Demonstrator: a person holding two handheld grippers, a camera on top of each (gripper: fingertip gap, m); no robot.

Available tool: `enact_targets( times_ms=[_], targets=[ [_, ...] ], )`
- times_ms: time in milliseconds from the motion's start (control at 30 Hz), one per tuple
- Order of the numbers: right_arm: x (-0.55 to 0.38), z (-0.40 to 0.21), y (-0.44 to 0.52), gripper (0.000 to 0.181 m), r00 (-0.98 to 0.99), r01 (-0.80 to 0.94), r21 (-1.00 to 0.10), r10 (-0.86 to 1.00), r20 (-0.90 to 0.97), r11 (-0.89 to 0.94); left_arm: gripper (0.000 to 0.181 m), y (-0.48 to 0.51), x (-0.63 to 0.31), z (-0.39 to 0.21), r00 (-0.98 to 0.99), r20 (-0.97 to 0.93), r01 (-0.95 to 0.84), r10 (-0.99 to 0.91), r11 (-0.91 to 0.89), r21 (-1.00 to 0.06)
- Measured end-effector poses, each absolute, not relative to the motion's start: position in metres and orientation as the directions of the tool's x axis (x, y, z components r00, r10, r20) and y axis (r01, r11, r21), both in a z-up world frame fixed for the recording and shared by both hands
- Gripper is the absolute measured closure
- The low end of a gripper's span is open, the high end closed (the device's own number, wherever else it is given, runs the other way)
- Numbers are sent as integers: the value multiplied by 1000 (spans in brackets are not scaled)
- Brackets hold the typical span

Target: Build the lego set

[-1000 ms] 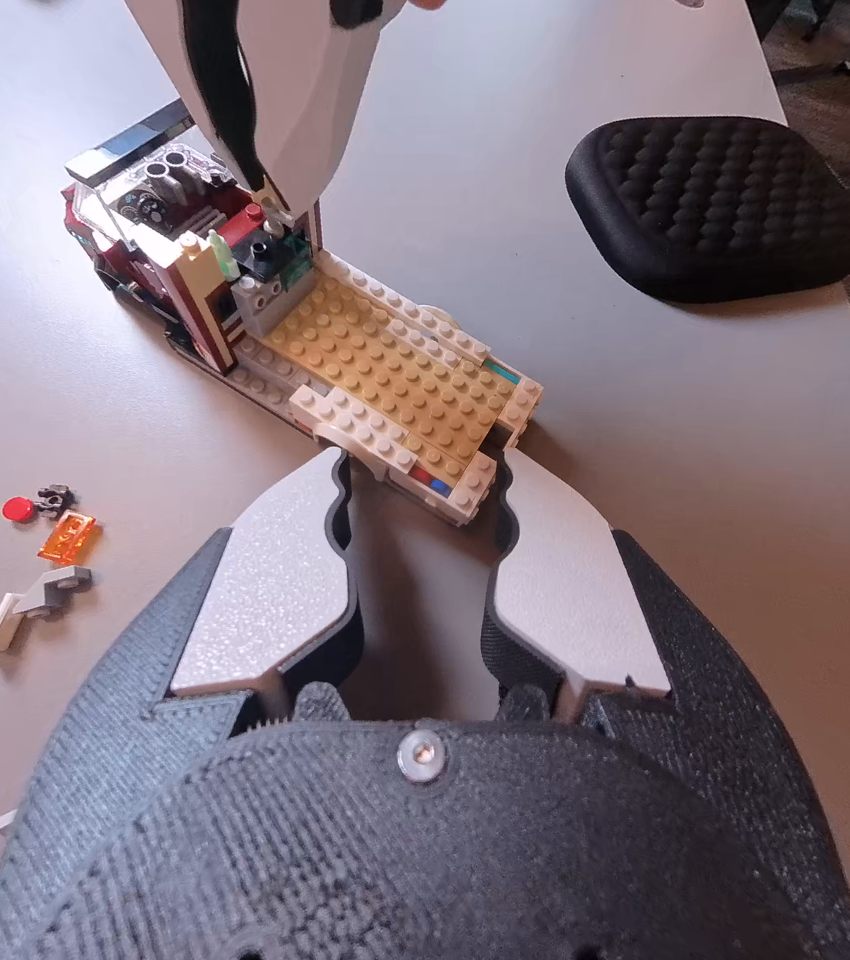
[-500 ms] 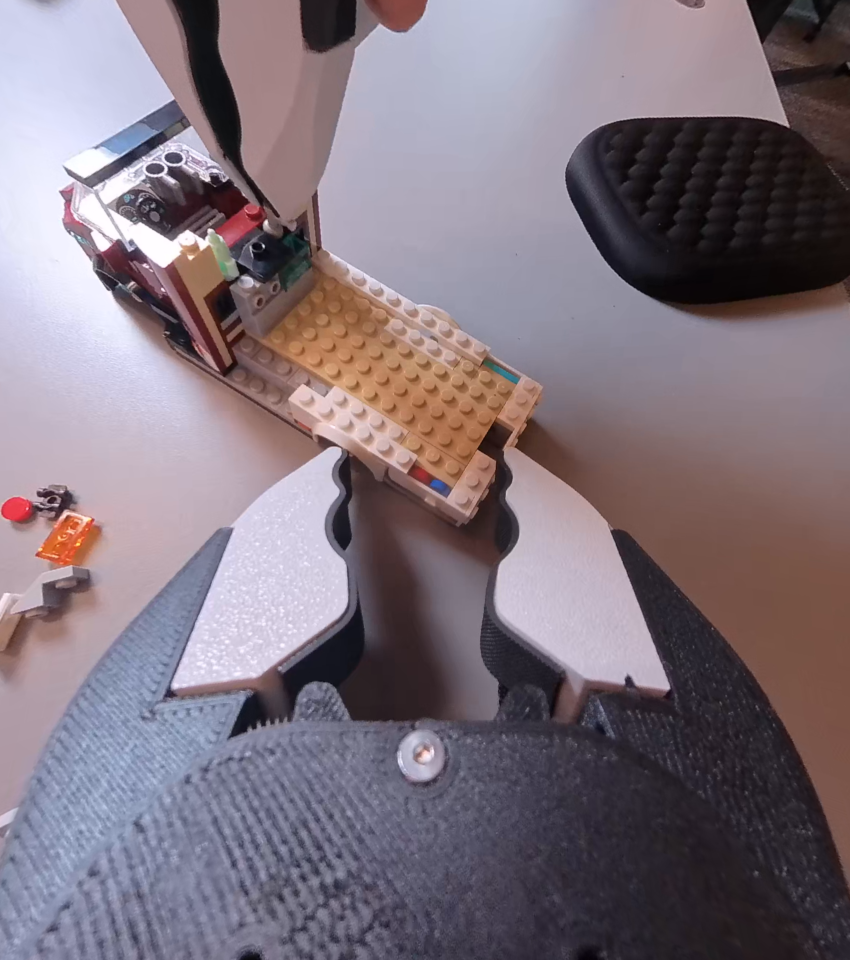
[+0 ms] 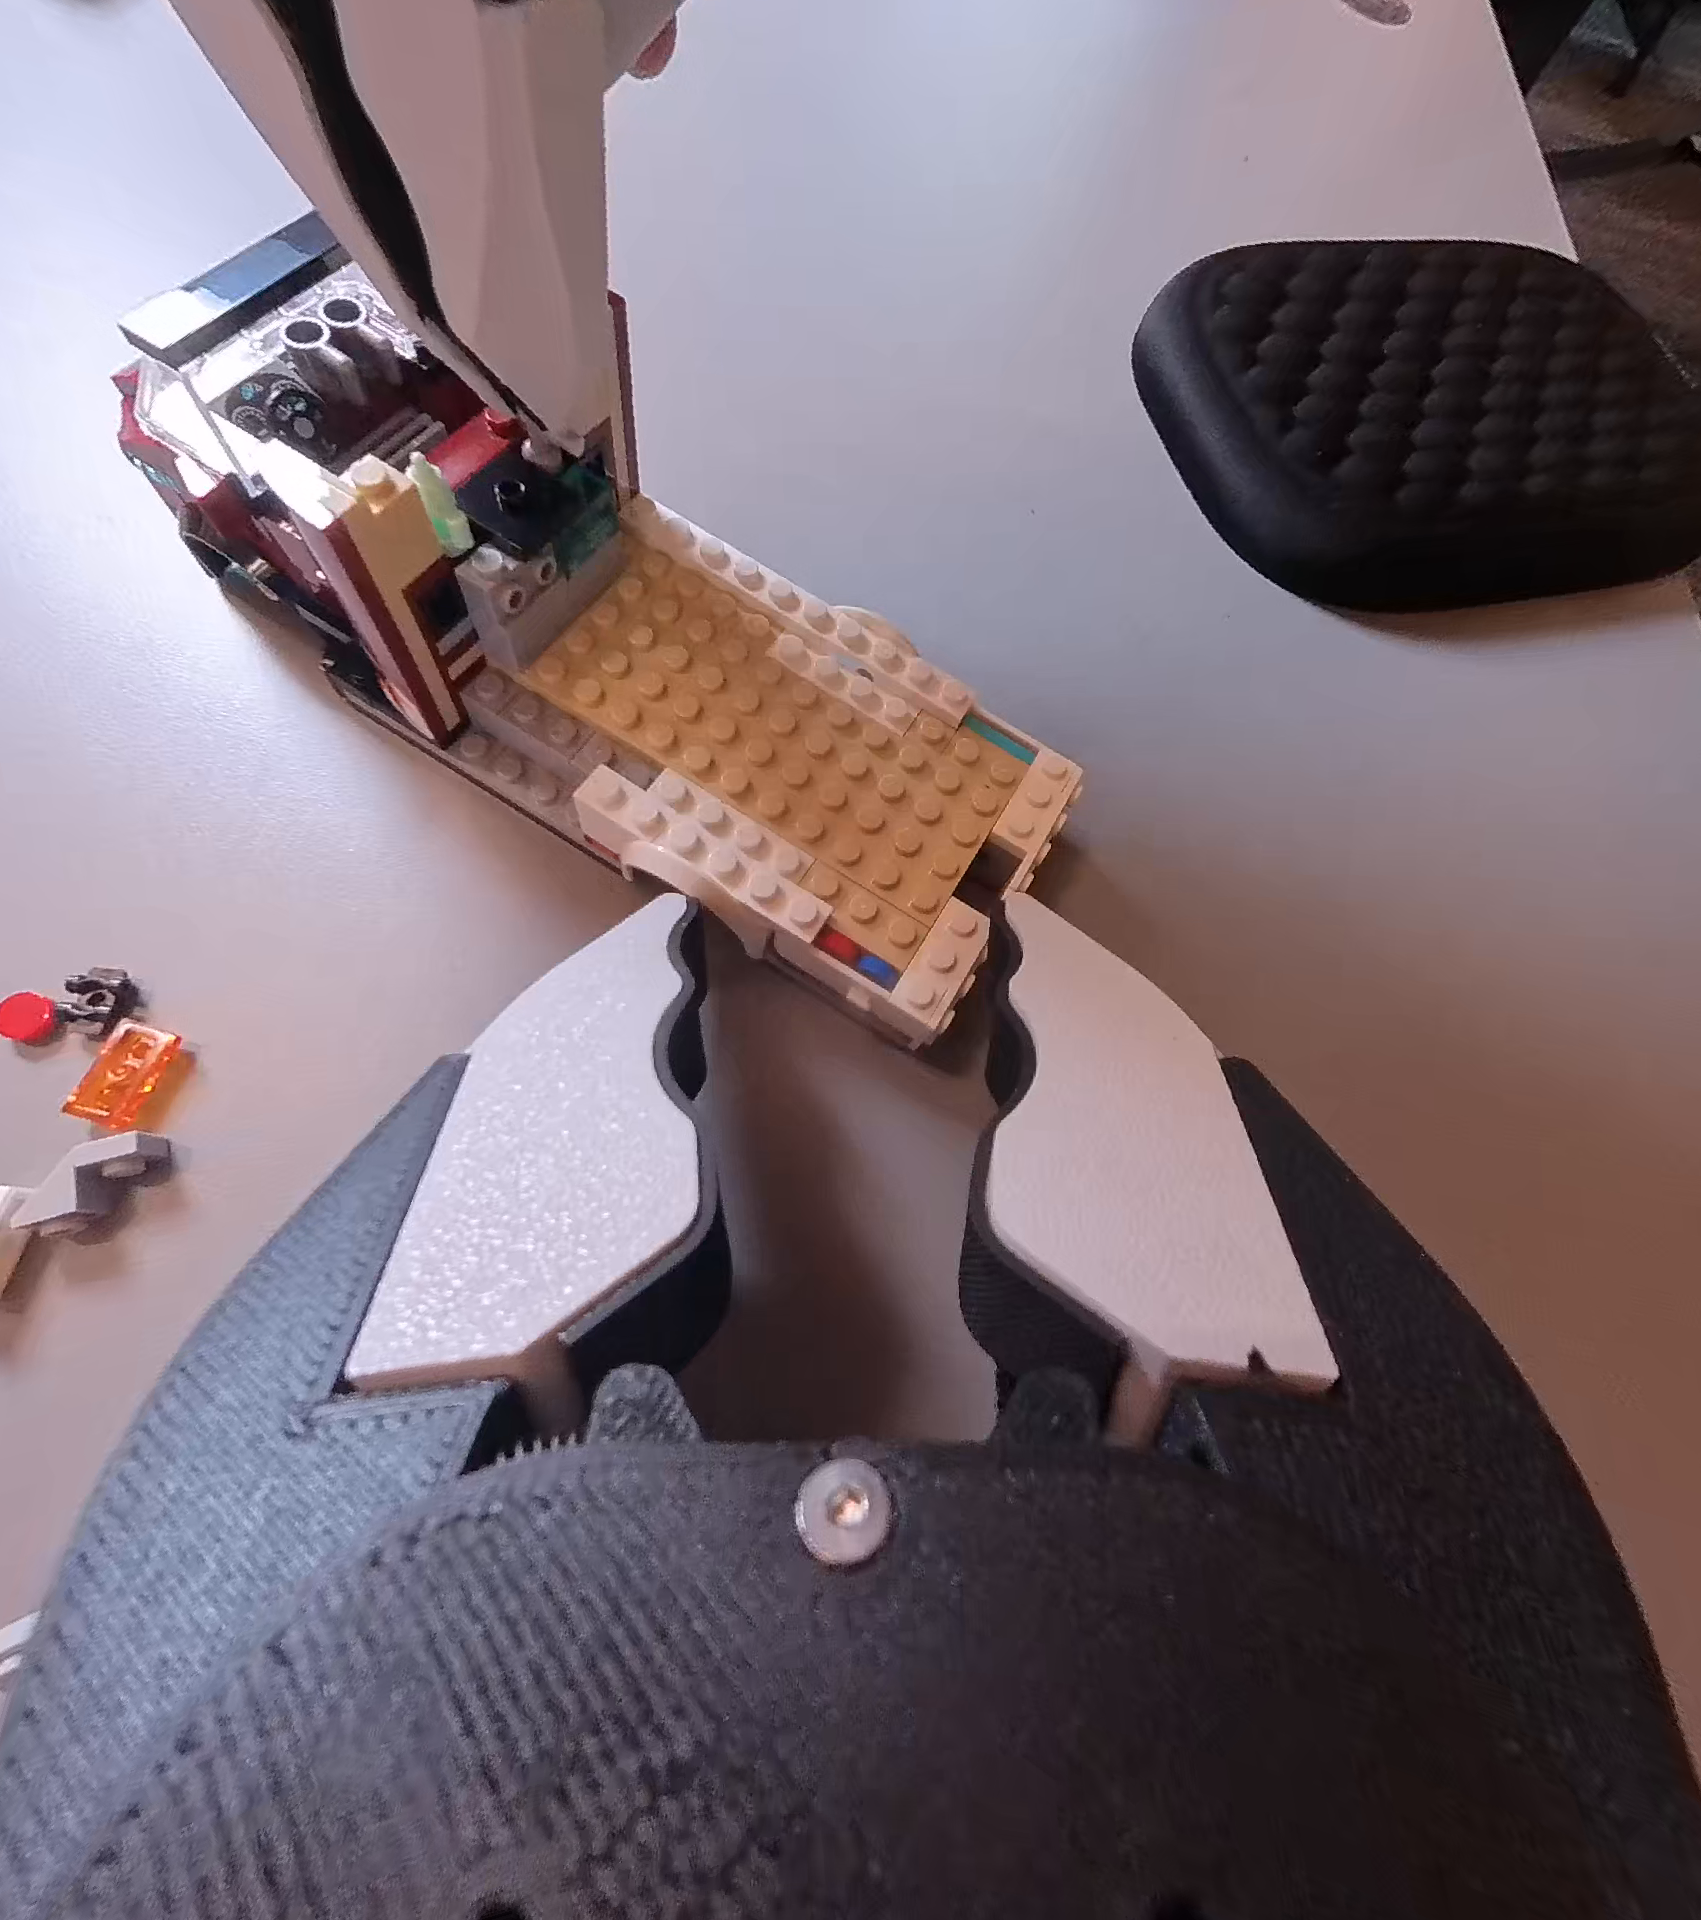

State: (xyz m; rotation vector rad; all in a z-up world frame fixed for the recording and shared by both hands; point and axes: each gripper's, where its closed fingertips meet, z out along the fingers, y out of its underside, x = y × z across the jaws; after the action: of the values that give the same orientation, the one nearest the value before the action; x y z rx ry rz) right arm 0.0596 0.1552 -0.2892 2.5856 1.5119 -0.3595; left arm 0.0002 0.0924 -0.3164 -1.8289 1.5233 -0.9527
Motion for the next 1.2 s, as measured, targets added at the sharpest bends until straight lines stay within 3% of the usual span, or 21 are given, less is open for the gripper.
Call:
enact_targets(
  times_ms=[300, 467, 600, 767, 1200],
  targets=[
    [60, -289, 155, 177, 460, 874, -1, 828, -320, -486, 129, 93, 0, -316, 98, 168, -574, -981, -194, -796],
    [60, -289, 157, 177, 442, 885, -33, 861, -252, -464, 129, 94, 0, -316, 101, 171, -569, -980, -198, -798],
    [51, -272, 158, 168, 422, 863, -182, 871, -250, -470, 129, 94, 0, -316, 103, 170, -567, -980, -198, -799],
    [60, -257, 170, 177, 445, 822, -332, 886, -130, -462, 129, 94, 1, -316, 100, 176, -564, -979, -202, -801],
    [60, -286, 160, 181, 421, 866, -258, 903, -86, -429, 130, 93, 1, -316, 99, 180, -561, -979, -204, -802]
  ],
)
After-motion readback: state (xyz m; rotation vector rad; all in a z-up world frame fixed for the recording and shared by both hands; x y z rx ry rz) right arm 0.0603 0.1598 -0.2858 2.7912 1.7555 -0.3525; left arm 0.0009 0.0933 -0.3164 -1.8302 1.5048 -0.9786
